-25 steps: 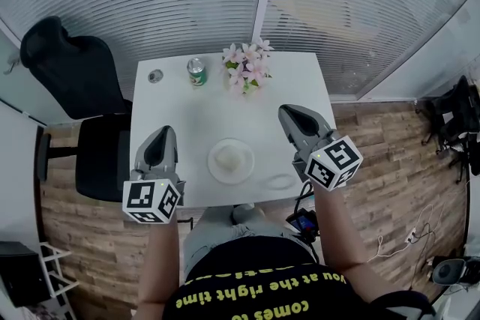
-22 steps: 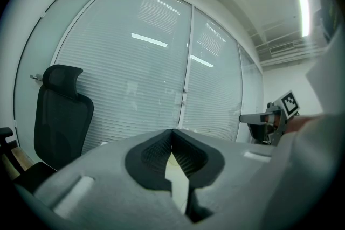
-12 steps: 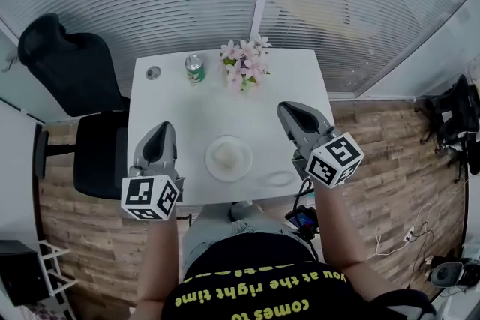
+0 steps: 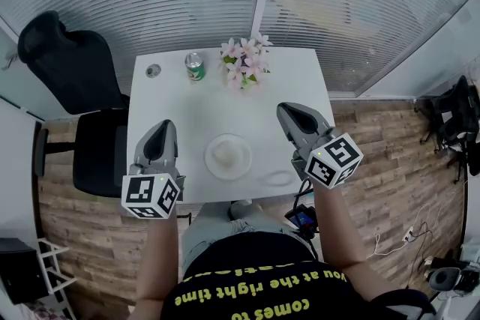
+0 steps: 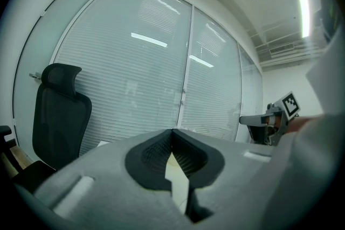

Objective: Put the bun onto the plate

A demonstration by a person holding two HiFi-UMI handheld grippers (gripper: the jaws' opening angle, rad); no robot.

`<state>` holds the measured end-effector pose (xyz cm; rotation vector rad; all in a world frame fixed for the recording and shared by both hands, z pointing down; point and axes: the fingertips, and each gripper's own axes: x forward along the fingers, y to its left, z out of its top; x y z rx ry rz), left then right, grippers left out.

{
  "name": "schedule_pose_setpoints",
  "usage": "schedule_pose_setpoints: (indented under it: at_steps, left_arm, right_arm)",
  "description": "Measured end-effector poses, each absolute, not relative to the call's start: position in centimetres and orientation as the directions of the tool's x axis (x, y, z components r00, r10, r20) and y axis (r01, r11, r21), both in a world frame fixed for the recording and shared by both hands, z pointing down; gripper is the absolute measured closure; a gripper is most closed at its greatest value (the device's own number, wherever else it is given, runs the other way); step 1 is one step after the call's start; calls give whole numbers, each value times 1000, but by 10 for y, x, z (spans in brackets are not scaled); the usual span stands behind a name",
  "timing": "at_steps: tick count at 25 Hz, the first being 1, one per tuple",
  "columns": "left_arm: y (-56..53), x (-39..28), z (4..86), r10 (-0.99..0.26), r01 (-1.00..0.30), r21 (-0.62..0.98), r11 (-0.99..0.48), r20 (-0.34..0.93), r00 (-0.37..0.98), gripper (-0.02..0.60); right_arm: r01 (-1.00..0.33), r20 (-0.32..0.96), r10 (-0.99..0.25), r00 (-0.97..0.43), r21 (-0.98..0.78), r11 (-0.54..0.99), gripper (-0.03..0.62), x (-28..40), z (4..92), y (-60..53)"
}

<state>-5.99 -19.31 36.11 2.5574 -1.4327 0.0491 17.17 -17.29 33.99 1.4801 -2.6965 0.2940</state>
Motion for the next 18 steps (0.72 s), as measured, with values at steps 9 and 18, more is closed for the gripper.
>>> schedule_pose_setpoints:
  at_steps: [9, 18]
  left_arm:
    - [-191, -61, 364, -840, -848, 168, -503, 134, 525, 580]
    - [-190, -62, 363, -840, -849, 159, -504, 136, 525, 580]
  right_arm:
    - [-837, 143, -825, -546, -140, 530, 588, 167, 343, -172]
    - [-834, 147, -822, -551, -137, 534, 587, 166, 343, -172]
